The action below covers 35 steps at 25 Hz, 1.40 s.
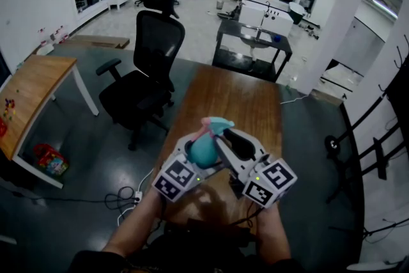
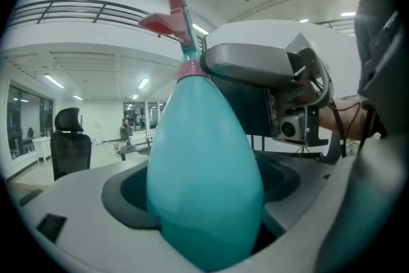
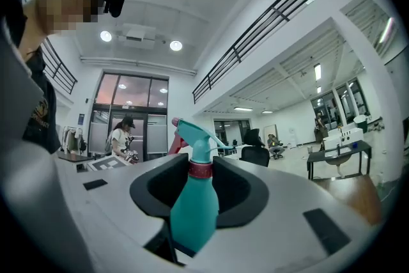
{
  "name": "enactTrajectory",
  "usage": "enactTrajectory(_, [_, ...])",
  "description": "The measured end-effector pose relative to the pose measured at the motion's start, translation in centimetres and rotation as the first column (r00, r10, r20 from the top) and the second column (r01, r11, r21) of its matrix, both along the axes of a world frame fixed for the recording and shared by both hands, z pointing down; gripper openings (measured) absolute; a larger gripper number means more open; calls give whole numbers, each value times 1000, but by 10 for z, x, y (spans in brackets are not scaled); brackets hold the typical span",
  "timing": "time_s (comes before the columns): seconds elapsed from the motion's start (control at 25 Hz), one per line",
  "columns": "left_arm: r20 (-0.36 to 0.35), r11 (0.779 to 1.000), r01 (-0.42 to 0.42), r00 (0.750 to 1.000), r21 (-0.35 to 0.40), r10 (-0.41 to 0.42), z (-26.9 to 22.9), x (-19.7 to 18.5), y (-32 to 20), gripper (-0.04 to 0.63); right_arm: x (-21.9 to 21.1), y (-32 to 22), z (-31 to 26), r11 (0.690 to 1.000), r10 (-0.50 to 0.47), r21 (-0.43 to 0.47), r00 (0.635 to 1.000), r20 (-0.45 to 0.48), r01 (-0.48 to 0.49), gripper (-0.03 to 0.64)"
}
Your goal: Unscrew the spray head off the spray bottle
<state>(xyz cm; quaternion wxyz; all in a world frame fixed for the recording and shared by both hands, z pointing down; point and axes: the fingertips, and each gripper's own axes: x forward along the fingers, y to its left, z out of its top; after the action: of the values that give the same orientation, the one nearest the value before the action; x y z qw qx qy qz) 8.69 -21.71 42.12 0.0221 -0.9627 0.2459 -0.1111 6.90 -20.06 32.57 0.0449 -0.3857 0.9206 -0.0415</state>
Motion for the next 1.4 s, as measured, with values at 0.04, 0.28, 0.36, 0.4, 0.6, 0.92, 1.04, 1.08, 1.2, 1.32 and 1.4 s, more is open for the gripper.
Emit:
enactTrajectory(0.04, [-3, 1000, -25, 1000, -3, 25, 0, 0, 2, 437, 0, 1, 0, 1000, -22, 1, 1000, 1, 22, 127])
enactTrajectory(0.28, [-24, 986, -163, 987, -28, 162, -3, 5, 18, 437, 3, 10, -1, 986, -168, 10, 986, 5, 168, 127])
enactTrajectory(0.36, [-32, 978, -206, 978, -33, 205, -5, 7, 25, 437, 4, 15, -3, 975, -222, 16, 975, 7, 222, 127])
enactTrajectory(0.4, [-38, 973, -229, 973, -35, 228, -7, 7, 29, 437, 5, 18, -4, 968, -250, 21, 968, 10, 249, 127])
enactTrajectory(0.6, [-79, 942, -333, 941, -39, 329, -12, 12, 46, 437, 7, 30, -7, 928, -370, 53, 929, 23, 369, 127])
enactTrajectory(0.92, [-108, 960, -278, 956, -24, 274, -16, 11, 38, 437, 7, 27, -9, 944, -327, 67, 944, 34, 324, 127])
enactTrajectory(1.04, [-96, 983, -185, 979, -18, 182, -14, 8, 24, 437, 9, 23, -10, 963, -266, 64, 963, 44, 263, 127])
enactTrajectory(1.08, [-92, 988, -154, 984, -18, 152, -13, 7, 19, 437, 10, 20, -11, 970, -239, 61, 970, 51, 236, 127])
enactTrajectory(1.2, [-74, 997, -75, 995, -17, 74, -9, 3, 7, 437, 8, 12, -8, 990, -136, 44, 990, 40, 135, 127])
enactTrajectory(1.32, [-59, 1000, -25, 998, -16, 24, -6, 0, 0, 437, 3, 5, -3, 998, -66, 24, 998, 26, 65, 127])
enactTrajectory(1.4, [-47, 1000, -3, 999, -11, 2, -5, -1, -2, 437, 0, 2, -2, 999, -32, 9, 999, 35, 32, 127])
